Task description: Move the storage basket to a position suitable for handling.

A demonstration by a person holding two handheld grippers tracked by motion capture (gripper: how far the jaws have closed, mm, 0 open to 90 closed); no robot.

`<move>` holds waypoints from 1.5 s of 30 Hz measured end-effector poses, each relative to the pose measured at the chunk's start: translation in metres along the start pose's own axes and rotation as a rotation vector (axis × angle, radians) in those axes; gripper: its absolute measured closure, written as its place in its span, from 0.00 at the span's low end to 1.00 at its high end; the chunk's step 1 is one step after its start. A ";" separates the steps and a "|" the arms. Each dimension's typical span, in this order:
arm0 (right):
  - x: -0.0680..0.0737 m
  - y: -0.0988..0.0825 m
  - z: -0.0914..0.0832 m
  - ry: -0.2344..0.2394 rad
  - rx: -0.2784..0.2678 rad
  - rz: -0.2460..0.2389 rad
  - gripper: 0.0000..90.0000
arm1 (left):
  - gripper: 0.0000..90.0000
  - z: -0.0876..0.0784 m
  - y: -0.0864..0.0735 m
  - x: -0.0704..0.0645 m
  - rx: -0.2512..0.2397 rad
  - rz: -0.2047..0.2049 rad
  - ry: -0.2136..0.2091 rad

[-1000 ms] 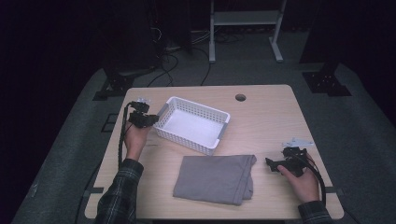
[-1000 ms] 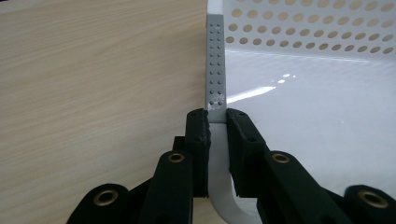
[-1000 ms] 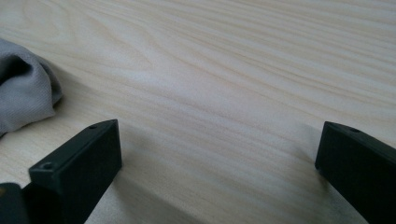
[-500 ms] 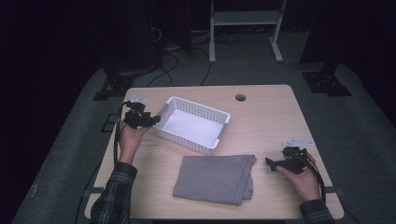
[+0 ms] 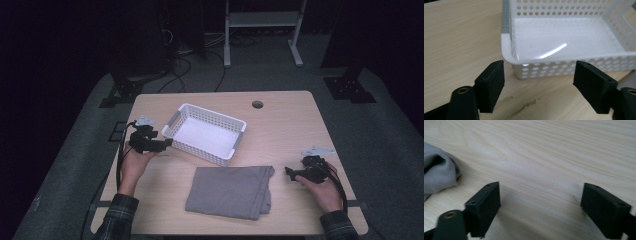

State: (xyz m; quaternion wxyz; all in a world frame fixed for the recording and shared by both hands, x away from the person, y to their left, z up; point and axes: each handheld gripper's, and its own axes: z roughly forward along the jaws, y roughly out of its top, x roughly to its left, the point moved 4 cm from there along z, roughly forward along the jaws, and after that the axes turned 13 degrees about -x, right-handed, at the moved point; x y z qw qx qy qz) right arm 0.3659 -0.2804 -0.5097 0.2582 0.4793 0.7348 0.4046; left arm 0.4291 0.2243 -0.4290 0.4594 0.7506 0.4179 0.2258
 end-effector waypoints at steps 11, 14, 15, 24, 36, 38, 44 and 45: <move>0.012 0.021 -0.008 0.104 -0.052 -0.041 0.36 | 0.14 -0.013 -0.038 -0.021 0.042 0.044 -0.012; 0.018 0.030 -0.009 0.151 -0.075 -0.049 0.40 | 0.11 -0.015 -0.047 -0.025 0.056 0.053 -0.011; 0.020 0.032 -0.009 0.163 -0.081 -0.051 0.40 | 0.10 -0.015 -0.050 -0.027 0.058 0.057 -0.009; 0.039 0.057 -0.006 0.265 -0.099 -0.087 0.48 | 0.02 -0.016 -0.081 -0.037 0.104 0.092 -0.034; 0.073 0.090 0.004 0.381 -0.109 -0.131 0.53 | 0.00 -0.013 -0.100 -0.047 0.105 0.130 -0.077; 0.081 0.096 0.006 0.399 -0.110 -0.142 0.55 | 0.00 -0.013 -0.102 -0.048 0.073 0.124 -0.087; 0.102 0.111 0.015 0.464 -0.113 -0.163 0.59 | 0.00 -0.013 -0.104 -0.049 0.052 0.124 -0.093; 0.106 0.114 0.016 0.471 -0.110 -0.167 0.59 | 0.00 -0.013 -0.104 -0.049 0.053 0.122 -0.092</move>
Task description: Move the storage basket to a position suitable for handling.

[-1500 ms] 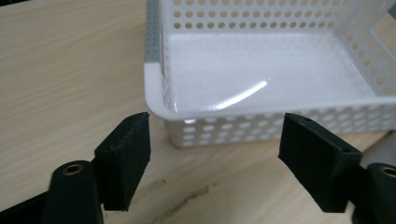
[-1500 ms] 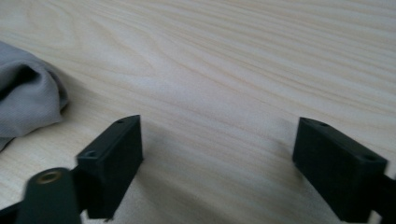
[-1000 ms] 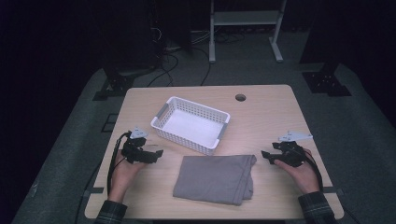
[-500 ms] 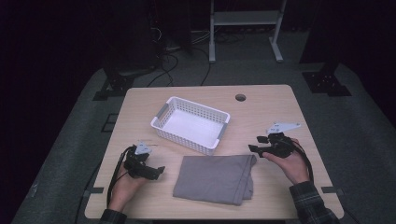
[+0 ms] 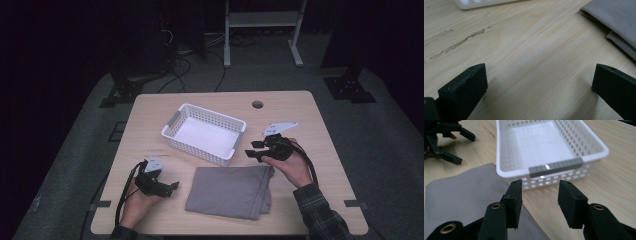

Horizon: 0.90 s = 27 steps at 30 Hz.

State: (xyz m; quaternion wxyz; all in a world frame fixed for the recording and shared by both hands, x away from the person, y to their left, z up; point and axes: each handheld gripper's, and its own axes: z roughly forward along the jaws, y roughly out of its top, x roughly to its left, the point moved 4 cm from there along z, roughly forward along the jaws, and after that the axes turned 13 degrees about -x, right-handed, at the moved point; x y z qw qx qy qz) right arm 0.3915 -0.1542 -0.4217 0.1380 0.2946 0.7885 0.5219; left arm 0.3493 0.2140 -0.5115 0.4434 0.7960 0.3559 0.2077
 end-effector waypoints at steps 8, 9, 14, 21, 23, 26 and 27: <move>0.017 0.019 0.025 0.078 -0.003 -0.019 0.68 | 0.00 0.000 0.000 0.000 -0.001 -0.001 0.001; 0.019 0.020 0.029 0.086 0.000 -0.020 0.69 | 0.00 0.000 0.000 0.000 0.000 0.001 0.002; 0.029 0.025 0.046 0.126 0.013 -0.032 0.72 | 0.00 0.000 0.000 0.000 0.000 -0.001 0.001; 0.042 0.030 0.071 0.150 0.044 -0.044 0.73 | 0.00 0.000 0.000 0.000 0.000 0.000 0.002; 0.045 0.033 0.078 0.159 0.047 -0.047 0.74 | 0.00 0.000 0.000 0.000 0.001 0.001 0.002; 0.049 0.034 0.087 0.166 0.060 -0.052 0.75 | 0.00 0.000 0.000 0.000 0.000 0.001 0.002; 0.050 0.034 0.091 0.166 0.067 -0.050 0.75 | 0.00 0.000 0.000 0.000 0.000 0.001 0.001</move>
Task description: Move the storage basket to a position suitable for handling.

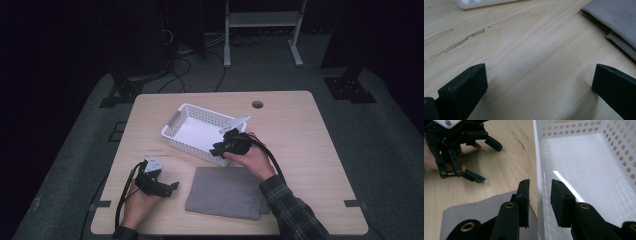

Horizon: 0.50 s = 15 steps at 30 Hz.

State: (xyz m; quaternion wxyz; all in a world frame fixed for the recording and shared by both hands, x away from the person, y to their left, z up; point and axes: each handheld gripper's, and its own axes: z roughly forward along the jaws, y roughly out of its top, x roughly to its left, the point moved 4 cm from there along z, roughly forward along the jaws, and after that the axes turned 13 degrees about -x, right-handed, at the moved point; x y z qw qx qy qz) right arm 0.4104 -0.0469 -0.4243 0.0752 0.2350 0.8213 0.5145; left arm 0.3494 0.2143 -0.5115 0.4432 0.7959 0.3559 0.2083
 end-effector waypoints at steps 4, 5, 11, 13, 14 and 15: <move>0.002 0.001 0.012 0.009 0.016 -0.005 0.75 | 0.00 0.000 0.000 0.000 0.000 0.000 0.000; 0.003 0.002 0.014 0.008 0.023 -0.008 0.75 | 0.00 0.000 0.000 0.000 -0.001 0.000 0.001; 0.006 0.006 0.027 0.002 0.040 -0.011 0.76 | 0.00 0.000 0.000 0.000 0.001 0.002 0.001; 0.007 0.007 0.030 0.001 0.053 -0.016 0.76 | 0.00 0.000 0.000 0.000 -0.001 -0.001 0.002; 0.007 0.007 0.032 -0.001 0.057 -0.017 0.76 | 0.00 0.000 0.000 0.000 -0.002 -0.002 0.002; 0.007 0.008 0.034 -0.003 0.063 -0.020 0.76 | 0.00 0.000 0.000 0.000 -0.003 -0.004 0.003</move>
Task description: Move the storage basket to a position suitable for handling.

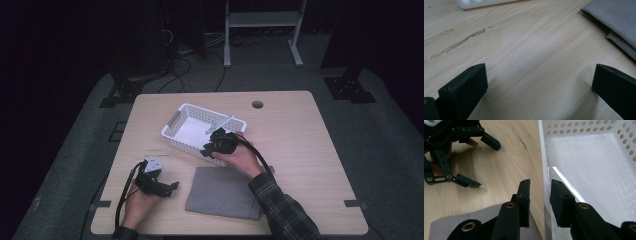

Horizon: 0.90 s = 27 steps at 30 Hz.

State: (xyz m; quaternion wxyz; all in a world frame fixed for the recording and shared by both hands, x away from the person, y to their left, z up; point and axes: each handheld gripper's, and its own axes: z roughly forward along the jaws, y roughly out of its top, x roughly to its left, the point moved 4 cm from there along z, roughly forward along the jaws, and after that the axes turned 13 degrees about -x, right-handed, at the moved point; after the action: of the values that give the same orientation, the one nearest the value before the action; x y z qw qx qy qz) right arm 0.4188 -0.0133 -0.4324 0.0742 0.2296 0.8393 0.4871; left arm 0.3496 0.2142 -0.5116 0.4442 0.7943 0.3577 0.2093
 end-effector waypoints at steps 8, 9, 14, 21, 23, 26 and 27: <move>0.000 0.004 0.010 -0.018 0.030 -0.012 0.82 | 0.00 0.000 0.000 0.000 0.002 0.001 -0.001; 0.000 0.003 0.011 -0.018 0.034 -0.007 0.82 | 0.00 0.000 0.000 0.000 0.002 0.001 -0.001; 0.000 0.001 0.017 -0.040 0.060 -0.016 0.87 | 0.00 0.000 0.000 0.000 0.001 0.001 -0.001; -0.001 0.000 0.019 -0.050 0.068 -0.009 0.91 | 0.00 0.000 0.000 0.001 0.001 0.003 0.000; -0.001 0.000 0.019 -0.052 0.068 -0.015 0.92 | 0.00 0.000 0.000 0.001 0.001 0.003 0.000; 0.001 0.000 0.019 -0.063 0.075 -0.025 0.92 | 0.00 0.000 0.000 0.001 0.001 0.003 0.000; 0.001 0.000 0.019 -0.064 0.076 -0.033 0.93 | 0.00 0.000 0.000 0.001 0.001 0.002 0.000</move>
State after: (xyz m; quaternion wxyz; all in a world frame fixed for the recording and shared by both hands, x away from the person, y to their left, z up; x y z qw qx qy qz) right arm 0.4247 0.0017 -0.4419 0.1006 0.2338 0.8580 0.4461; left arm 0.3501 0.2147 -0.5116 0.4435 0.7950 0.3571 0.2094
